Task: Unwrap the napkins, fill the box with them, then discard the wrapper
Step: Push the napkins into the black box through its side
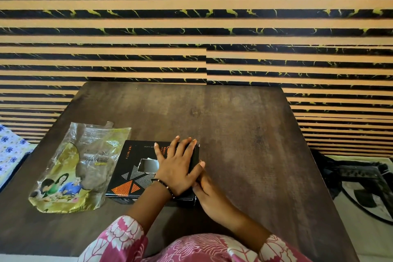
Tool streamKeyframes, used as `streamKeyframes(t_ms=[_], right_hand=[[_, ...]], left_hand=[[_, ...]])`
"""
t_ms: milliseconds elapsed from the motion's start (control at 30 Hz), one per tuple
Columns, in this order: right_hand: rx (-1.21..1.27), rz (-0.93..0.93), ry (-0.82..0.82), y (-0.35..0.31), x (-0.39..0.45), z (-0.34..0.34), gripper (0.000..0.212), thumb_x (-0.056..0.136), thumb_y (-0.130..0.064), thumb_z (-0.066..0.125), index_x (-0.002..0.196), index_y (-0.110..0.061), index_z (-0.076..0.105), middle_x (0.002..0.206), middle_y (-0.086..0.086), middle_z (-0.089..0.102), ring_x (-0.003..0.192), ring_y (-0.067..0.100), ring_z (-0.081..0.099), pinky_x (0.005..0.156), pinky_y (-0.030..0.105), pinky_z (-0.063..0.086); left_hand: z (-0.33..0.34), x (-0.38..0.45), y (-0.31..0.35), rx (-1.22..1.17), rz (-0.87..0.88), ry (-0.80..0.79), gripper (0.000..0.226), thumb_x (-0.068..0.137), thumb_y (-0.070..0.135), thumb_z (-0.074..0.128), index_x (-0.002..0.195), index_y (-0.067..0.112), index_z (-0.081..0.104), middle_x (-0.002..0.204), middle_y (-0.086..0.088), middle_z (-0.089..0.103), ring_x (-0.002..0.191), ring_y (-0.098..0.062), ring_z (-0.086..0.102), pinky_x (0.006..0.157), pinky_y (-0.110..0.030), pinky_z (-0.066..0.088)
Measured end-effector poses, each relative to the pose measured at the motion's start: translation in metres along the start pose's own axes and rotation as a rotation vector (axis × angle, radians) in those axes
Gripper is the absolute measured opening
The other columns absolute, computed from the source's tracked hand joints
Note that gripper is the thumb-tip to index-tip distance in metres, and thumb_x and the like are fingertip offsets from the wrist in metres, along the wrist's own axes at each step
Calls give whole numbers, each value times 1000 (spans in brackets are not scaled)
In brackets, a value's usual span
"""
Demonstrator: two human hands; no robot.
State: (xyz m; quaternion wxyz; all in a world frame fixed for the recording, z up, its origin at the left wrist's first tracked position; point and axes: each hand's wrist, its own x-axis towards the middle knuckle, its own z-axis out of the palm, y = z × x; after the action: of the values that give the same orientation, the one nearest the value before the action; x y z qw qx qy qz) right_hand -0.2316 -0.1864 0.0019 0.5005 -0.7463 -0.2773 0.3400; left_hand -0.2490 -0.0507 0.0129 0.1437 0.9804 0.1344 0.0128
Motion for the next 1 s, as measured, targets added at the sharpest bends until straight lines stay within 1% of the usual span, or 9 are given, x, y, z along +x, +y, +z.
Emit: streamKeyframes(t_ms=[67,167,267,400,567,667,767,900,1000], right_hand=[[-11,11,-40,-1,-1,-1,56,98,-19,36,146,-23,8,149,-12,19,136,-3,15,105,4,17],[33,25,-76,3,-3,-3,58,98,-18,35,146,-21,3,154,-9,7,140,2,4,112,14,10],[99,16,-28,0,-5,-2,52,98,-12,34,143,-25,10,149,-11,13,136,-3,9,103,0,12],[133,10,91,-3,-3,-1,47,98,-13,34,136,-35,16,153,-6,19,137,1,15,116,21,15],[-247,-69,252,-12,1,-2,54,97,-30,34,146,-23,13,154,-10,14,137,0,11,112,20,12],[-527,-181,268,-26,7,9,66,89,-48,18,147,-20,5,150,-14,-2,137,-1,-2,112,21,3],[-727,-178,213,-33,17,27,70,84,-47,10,147,-16,3,154,-4,-6,139,7,-10,113,28,-7],[-949,-102,284,-31,28,50,65,87,-43,30,140,-7,33,150,11,34,139,23,29,118,41,11],[-1029,-58,284,-30,34,55,64,87,-44,33,139,-7,37,149,11,36,138,24,33,109,41,15]], left_hand=[[0,1,1,13,-1,-12,78,75,67,5,143,31,10,153,9,16,144,-19,-4,104,-68,-13],[-1,1,1,9,-1,-11,77,75,66,5,143,30,11,152,9,16,144,-19,-3,103,-69,-12],[-1,0,2,-16,1,1,76,75,64,4,143,30,13,152,9,18,144,-19,-2,104,-69,-12],[-5,-1,1,-115,7,39,74,77,60,4,143,29,16,153,7,19,144,-16,-4,106,-64,-13],[-21,-20,-13,-285,79,150,65,84,52,15,141,24,25,152,3,26,139,-5,1,117,-47,1],[-28,-39,-34,-211,66,189,61,86,49,18,140,23,29,151,3,28,141,-8,7,116,-41,0],[-28,-56,-65,-93,15,195,58,87,46,21,139,21,31,150,0,31,141,-11,11,116,-43,4],[-23,-65,-89,46,-16,154,54,89,42,29,136,17,37,145,-3,40,138,-15,20,113,-44,11],[-22,-61,-91,82,7,106,54,88,41,31,136,18,37,145,-2,41,137,-16,27,110,-45,16]])
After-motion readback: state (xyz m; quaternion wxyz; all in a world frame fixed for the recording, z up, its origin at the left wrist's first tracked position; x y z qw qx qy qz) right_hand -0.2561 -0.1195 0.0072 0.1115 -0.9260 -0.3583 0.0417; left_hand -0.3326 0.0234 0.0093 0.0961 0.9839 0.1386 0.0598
